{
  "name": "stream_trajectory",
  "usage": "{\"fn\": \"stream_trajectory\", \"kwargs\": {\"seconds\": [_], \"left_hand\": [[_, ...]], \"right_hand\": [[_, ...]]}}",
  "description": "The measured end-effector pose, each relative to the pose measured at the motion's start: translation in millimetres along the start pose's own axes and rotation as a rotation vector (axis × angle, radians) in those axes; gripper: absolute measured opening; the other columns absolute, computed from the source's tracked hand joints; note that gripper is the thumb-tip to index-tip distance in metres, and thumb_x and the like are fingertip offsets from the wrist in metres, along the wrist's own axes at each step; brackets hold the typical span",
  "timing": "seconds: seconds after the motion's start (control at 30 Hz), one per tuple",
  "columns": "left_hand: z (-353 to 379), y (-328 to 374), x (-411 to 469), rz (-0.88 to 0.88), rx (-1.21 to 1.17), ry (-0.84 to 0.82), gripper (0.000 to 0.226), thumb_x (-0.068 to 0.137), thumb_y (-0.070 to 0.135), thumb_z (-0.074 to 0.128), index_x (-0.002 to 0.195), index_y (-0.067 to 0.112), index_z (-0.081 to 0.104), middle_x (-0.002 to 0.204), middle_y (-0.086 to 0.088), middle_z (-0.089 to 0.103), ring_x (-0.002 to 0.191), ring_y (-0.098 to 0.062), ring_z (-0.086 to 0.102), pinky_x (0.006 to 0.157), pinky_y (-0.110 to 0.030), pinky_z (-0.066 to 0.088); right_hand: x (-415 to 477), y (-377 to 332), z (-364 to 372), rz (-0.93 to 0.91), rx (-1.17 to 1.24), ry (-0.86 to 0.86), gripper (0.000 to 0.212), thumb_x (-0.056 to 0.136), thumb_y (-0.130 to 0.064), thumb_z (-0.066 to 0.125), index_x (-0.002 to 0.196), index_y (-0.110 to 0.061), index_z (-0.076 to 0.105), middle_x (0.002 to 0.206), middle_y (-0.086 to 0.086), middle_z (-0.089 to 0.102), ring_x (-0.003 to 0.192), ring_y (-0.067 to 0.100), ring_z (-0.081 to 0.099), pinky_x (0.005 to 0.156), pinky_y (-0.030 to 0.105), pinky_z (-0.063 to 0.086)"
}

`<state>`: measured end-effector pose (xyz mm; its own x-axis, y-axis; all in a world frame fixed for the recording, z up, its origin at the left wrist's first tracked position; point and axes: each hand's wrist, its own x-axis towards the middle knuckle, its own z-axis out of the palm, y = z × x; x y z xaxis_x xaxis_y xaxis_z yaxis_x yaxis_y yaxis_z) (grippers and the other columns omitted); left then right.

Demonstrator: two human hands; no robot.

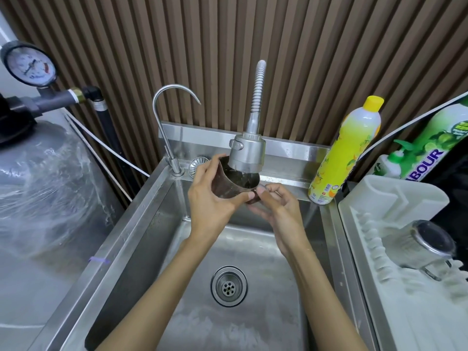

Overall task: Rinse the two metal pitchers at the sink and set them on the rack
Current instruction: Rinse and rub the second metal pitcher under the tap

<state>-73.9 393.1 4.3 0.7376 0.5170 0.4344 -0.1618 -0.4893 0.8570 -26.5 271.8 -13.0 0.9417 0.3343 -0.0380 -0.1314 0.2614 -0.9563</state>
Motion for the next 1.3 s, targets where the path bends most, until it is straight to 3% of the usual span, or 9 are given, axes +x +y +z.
{"fn": "stream_trajectory", "kwargs": {"seconds": [0.23,0.4,0.6,0.73,0.9,0.97,1.03,1.17,1.3], "left_hand": [[-3,-3,-8,-0.185,0.086,0.018,0.050,0.057,0.051,0.082,0.098,0.027,0.068,0.092,0.006,0.064,0.083,0.000,0.061,0.071,0.005,0.036],[4,-12,-15,-0.424,-0.101,-0.140,0.031,0.063,0.044,0.080,0.088,0.027,0.073,0.075,0.014,0.072,0.065,0.015,0.061,0.065,-0.001,0.044],[14,-24,-19,-0.577,-0.563,-0.374,0.044,0.066,0.013,0.081,0.108,0.009,0.067,0.107,-0.006,0.072,0.100,-0.017,0.066,0.092,-0.026,0.048],[10,-30,-5,-0.864,-0.827,-0.410,0.047,0.081,0.043,0.059,0.112,0.008,0.060,0.109,-0.011,0.065,0.104,-0.023,0.060,0.096,-0.034,0.047],[9,-60,12,-1.010,-0.478,-0.599,0.074,0.086,0.069,0.026,0.113,0.005,0.051,0.082,-0.009,0.062,0.077,-0.022,0.062,0.071,-0.033,0.051],[12,-64,16,-0.990,-0.428,-0.699,0.066,0.085,0.068,0.029,0.107,0.012,0.055,0.065,-0.003,0.064,0.067,-0.019,0.063,0.074,-0.034,0.051],[15,-65,17,-0.950,-0.438,-0.761,0.046,0.090,0.060,0.038,0.101,0.021,0.059,0.069,0.001,0.068,0.068,-0.017,0.064,0.087,-0.041,0.048],[19,-71,12,-0.861,-0.583,-0.765,0.019,0.093,0.031,0.051,0.103,0.019,0.062,0.081,0.006,0.070,0.067,-0.008,0.061,0.073,-0.026,0.051],[24,-76,-5,-0.765,-0.593,-0.620,0.057,0.057,0.033,0.085,0.101,0.007,0.061,0.077,0.001,0.070,0.063,-0.006,0.062,0.055,-0.016,0.048]], "right_hand": [[-7,-15,2,-0.040,-0.344,0.172,0.021,0.084,-0.024,0.068,0.071,-0.015,0.054,0.077,0.006,0.071,0.065,0.010,0.070,0.049,0.025,0.054],[-3,-29,-4,-0.085,-0.741,0.263,0.026,0.073,-0.039,0.069,0.062,-0.021,0.054,0.075,0.004,0.073,0.074,0.026,0.070,0.071,0.045,0.057],[-13,-33,-2,-0.242,-0.908,0.244,0.020,0.081,-0.020,0.066,0.069,-0.024,0.051,0.088,0.000,0.071,0.084,0.021,0.064,0.079,0.036,0.050],[-7,-28,-7,-0.402,-0.960,0.142,0.006,0.084,-0.012,0.063,0.087,-0.016,0.058,0.097,0.001,0.072,0.080,0.018,0.061,0.077,0.033,0.047],[0,-21,1,-0.517,-1.100,-0.110,0.017,0.081,0.001,0.050,0.091,-0.011,0.055,0.104,0.003,0.060,0.102,0.024,0.055,0.074,0.031,0.045],[1,-16,4,-0.512,-1.170,-0.213,0.016,0.083,0.003,0.047,0.093,-0.008,0.054,0.117,0.006,0.058,0.125,0.021,0.047,0.081,0.029,0.044],[2,-11,2,-0.486,-1.248,-0.326,0.019,0.086,0.001,0.046,0.102,-0.006,0.054,0.136,0.008,0.051,0.141,0.015,0.030,0.096,0.032,0.042],[4,1,-5,-0.458,-1.179,-0.398,0.017,0.084,0.001,0.049,0.094,-0.012,0.052,0.137,0.004,0.042,0.134,0.019,0.037,0.091,0.032,0.045],[-1,9,-8,-0.290,-0.887,-0.292,0.029,0.077,0.000,0.055,0.098,-0.020,0.053,0.140,-0.005,0.030,0.133,0.006,0.032,0.093,0.001,0.031]]}}
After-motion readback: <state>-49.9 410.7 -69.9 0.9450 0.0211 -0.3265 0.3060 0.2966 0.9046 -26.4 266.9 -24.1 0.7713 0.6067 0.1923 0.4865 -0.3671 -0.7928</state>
